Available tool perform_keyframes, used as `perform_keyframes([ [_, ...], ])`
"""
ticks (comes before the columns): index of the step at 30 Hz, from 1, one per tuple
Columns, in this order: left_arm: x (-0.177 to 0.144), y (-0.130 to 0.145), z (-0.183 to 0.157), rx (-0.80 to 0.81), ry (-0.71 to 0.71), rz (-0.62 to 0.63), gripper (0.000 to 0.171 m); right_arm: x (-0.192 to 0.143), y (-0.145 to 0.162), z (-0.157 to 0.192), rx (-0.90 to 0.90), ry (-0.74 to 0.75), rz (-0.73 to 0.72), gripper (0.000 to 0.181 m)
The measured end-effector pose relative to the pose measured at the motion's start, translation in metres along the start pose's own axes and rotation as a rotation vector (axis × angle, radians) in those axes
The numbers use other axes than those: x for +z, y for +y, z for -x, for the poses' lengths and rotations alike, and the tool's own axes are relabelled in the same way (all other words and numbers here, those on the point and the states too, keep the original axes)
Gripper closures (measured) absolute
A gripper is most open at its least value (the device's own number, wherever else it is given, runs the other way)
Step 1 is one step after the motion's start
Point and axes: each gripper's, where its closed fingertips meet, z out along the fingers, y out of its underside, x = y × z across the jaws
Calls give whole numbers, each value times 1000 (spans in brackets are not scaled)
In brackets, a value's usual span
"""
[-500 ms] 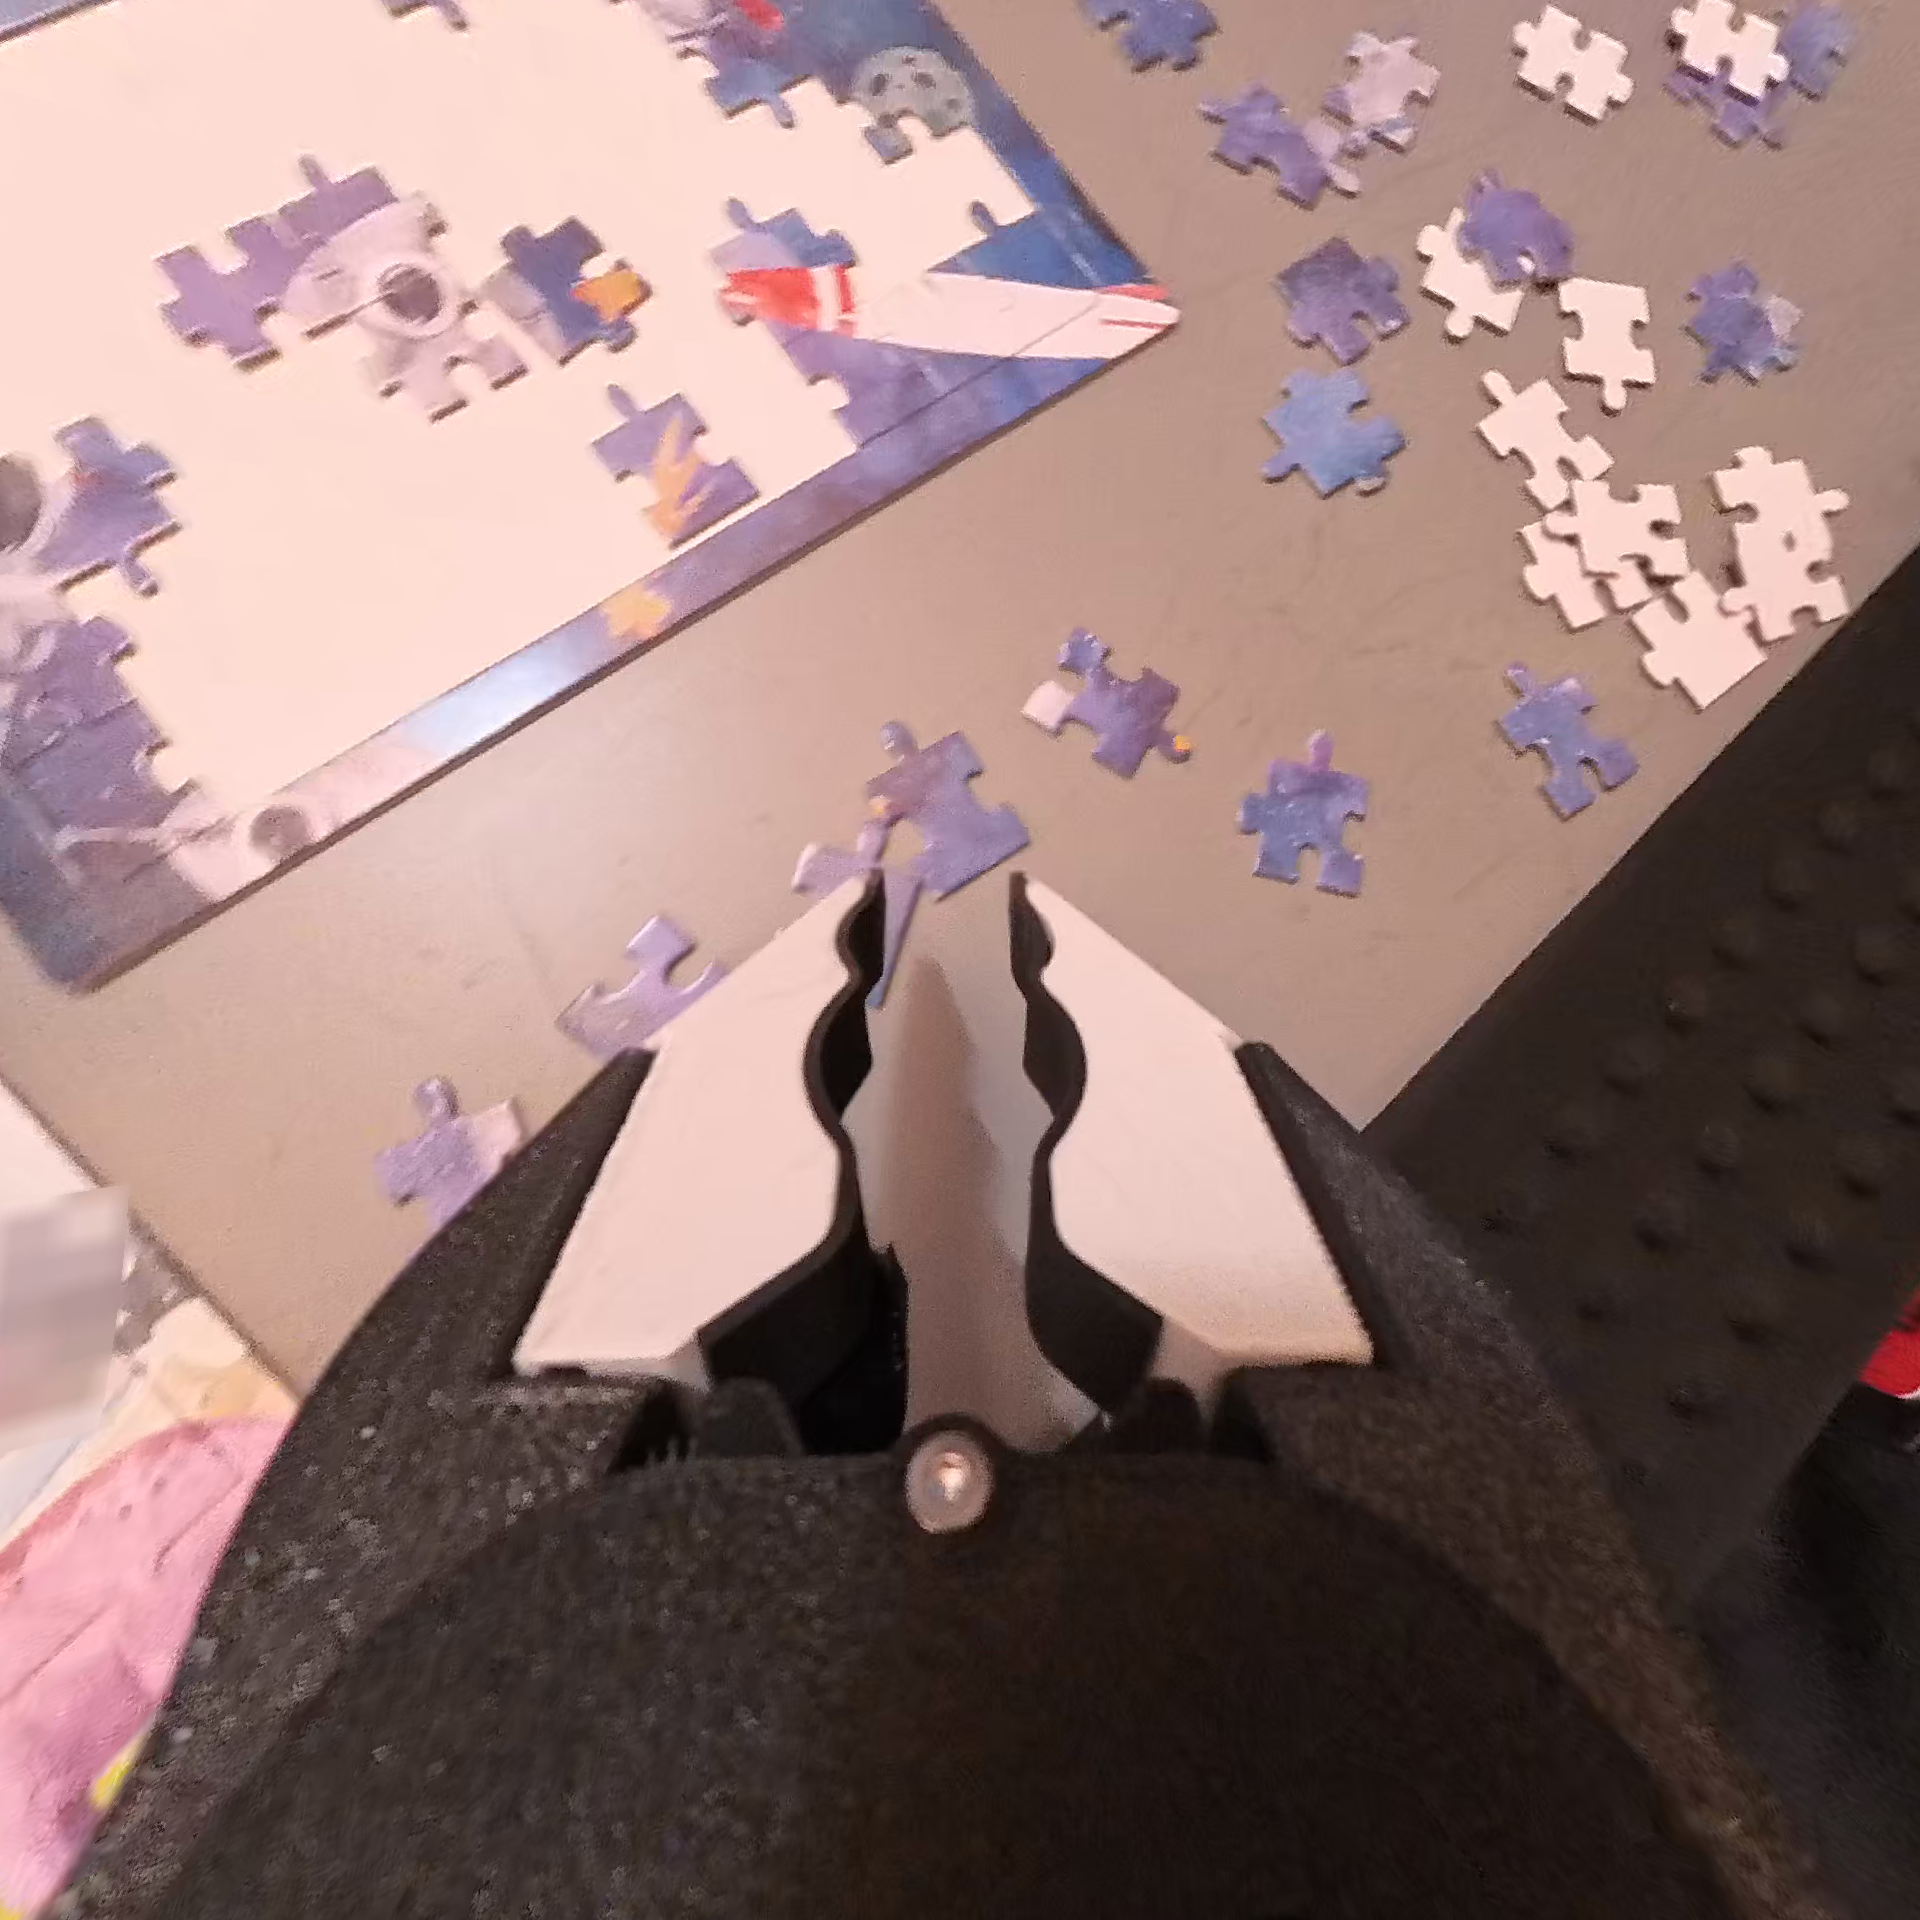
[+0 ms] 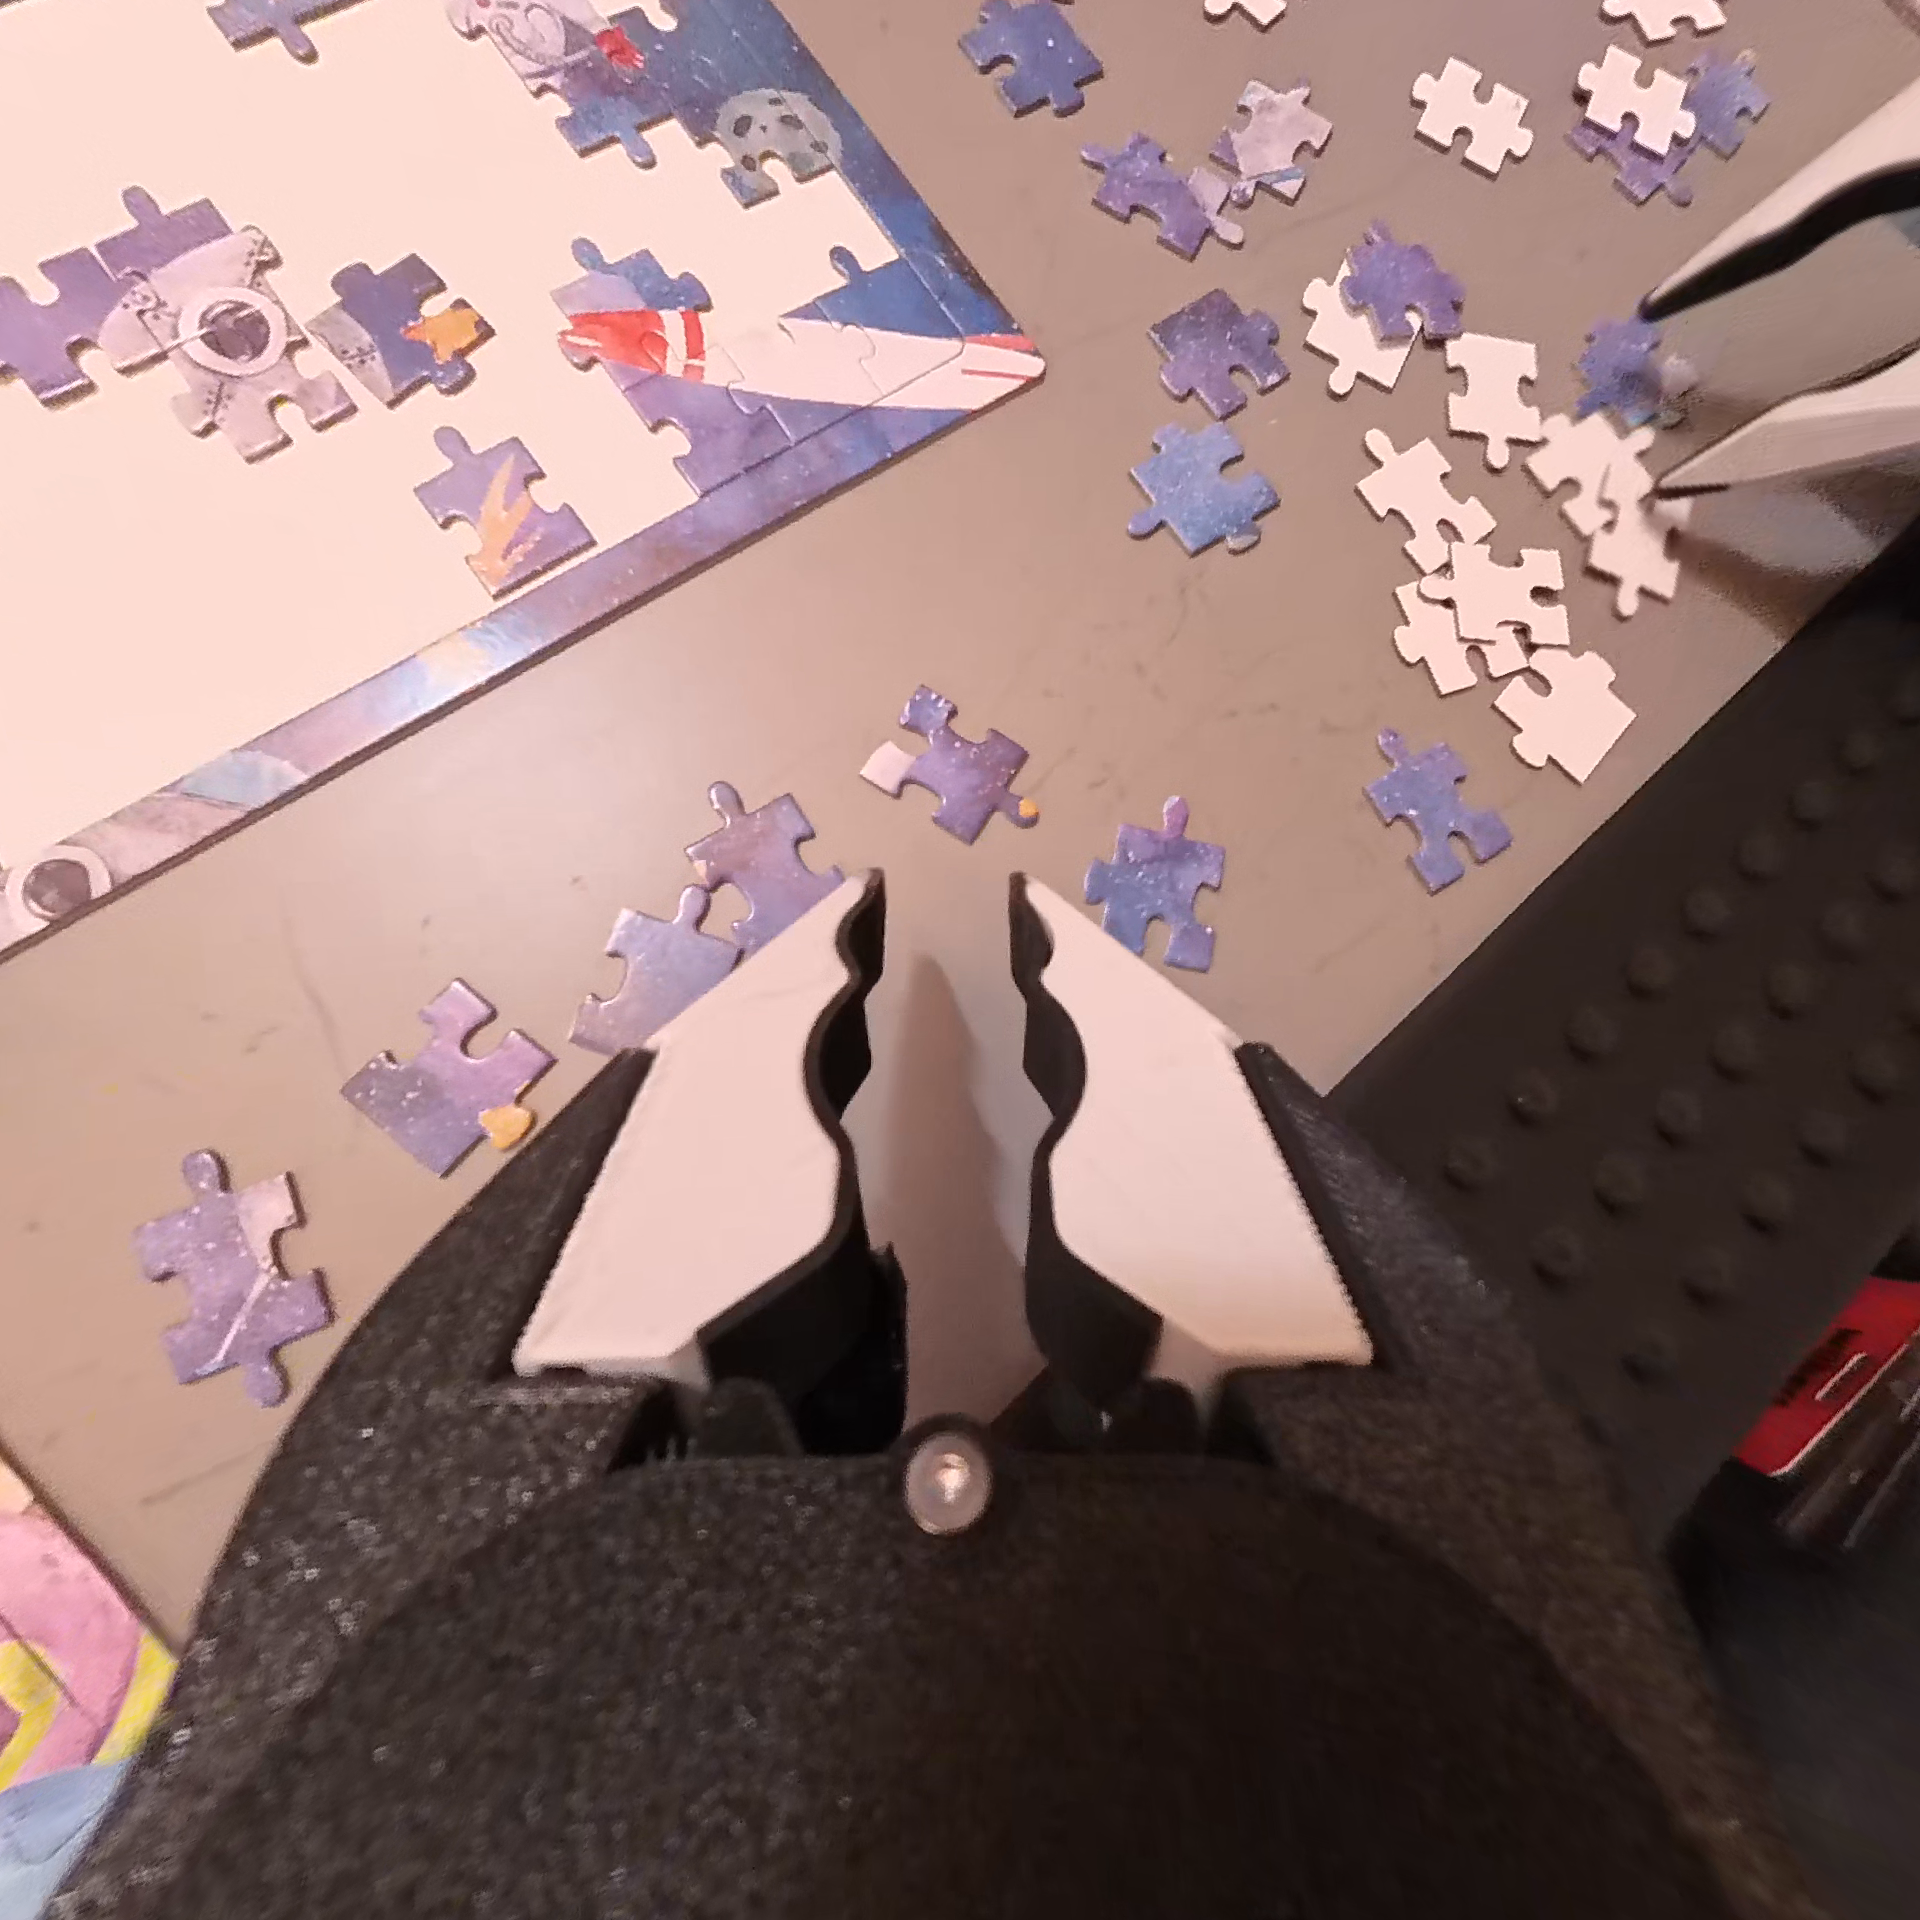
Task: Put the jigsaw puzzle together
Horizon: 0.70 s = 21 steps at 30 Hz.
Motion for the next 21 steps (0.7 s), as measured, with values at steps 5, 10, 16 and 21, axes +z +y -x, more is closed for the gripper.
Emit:
perform_keyframes([
  [5,6,-7,-10,35,9,6,148,1,-28,74,-180,-313,-109,149],
  [10,4,-5,-18,71,5,10,148,18,-28,88,-441,-403,-65,150],
  [16,-10,9,-20,65,-40,4,148,23,-30,83,-534,-467,0,150],
  [21,-11,11,-30,12,-3,-25,148,23,-31,82,-477,-481,5,156],
])
